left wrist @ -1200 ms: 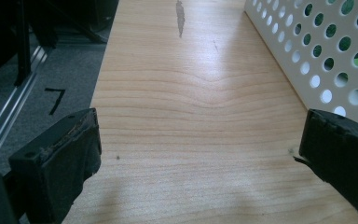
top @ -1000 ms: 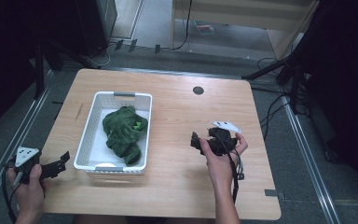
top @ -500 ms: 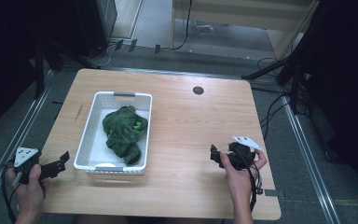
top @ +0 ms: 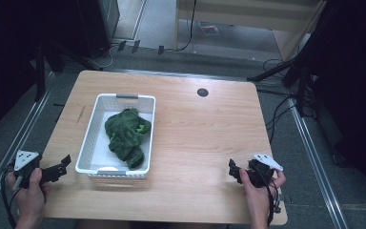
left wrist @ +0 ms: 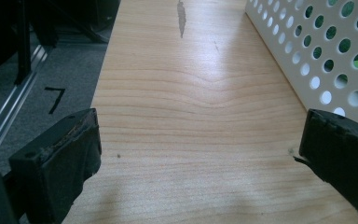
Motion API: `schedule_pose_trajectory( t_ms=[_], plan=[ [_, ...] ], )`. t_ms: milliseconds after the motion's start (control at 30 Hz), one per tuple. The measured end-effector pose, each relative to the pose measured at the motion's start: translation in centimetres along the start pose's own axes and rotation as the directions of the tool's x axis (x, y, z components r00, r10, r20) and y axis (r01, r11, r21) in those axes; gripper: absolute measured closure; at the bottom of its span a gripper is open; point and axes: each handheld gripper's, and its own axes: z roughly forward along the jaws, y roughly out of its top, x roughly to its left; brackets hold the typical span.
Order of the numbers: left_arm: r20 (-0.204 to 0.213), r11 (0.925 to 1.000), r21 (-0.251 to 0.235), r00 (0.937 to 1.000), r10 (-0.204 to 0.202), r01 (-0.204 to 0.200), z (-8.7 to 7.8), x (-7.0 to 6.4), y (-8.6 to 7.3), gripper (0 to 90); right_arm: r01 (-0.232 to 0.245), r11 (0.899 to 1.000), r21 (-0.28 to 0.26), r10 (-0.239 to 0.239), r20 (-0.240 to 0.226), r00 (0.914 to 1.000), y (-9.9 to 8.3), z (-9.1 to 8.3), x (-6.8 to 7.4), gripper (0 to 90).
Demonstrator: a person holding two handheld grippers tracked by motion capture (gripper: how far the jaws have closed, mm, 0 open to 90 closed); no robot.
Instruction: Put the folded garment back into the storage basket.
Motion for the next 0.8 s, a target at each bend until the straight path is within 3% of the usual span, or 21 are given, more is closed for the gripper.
schedule_pose_trajectory(
  t_ms=[267,500,800],
  plan=[
    [-0.002,1.0,0.0,1.0,-0.001,0.001,0.0,0.0,0.0,0.0,-0.031,1.0,-0.003,0.031,0.042,0.9986,-1.5,-0.8,-2.1,0.0],
    [-0.003,1.0,0.001,1.0,0.001,-0.001,0.0,0.0,0.0,0.0,-0.018,1.0,-0.007,0.019,0.054,0.9984,-2.5,-1.9,-3.7,0.0],
    [-0.006,1.0,0.003,1.0,0.004,-0.004,0.0,-0.1,0.0,0.0,-0.025,1.0,-0.011,0.026,0.066,0.9975,-3.4,-3.1,-4.8,0.0]
  ],
)
